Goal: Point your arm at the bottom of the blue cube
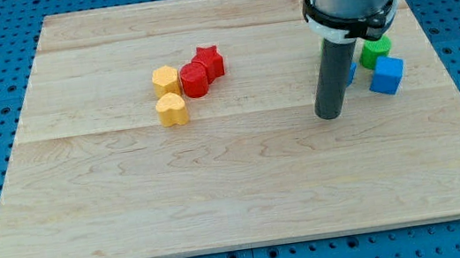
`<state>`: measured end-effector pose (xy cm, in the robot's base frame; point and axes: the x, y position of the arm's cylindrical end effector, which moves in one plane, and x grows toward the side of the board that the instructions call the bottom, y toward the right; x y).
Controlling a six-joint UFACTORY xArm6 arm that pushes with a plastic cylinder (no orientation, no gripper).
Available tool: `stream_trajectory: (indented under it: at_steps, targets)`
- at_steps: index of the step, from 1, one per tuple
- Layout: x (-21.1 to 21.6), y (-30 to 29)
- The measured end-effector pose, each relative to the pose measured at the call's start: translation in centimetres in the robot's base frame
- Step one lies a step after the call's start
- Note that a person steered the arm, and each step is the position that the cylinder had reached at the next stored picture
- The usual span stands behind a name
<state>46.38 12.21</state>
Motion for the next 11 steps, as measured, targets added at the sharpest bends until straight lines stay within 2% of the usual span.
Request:
stream_trajectory:
  at_steps: [1, 2, 3, 4, 5, 8, 10, 11]
  targets:
    - [0.1, 0.4]
    - [0.4, -1.7]
    - [0.1, -9.0]
    - [1.1, -7.0]
    - [1.5, 0.0]
    - [5.2, -3.4]
    - [5.3, -1.2]
    - [3.2, 2.6]
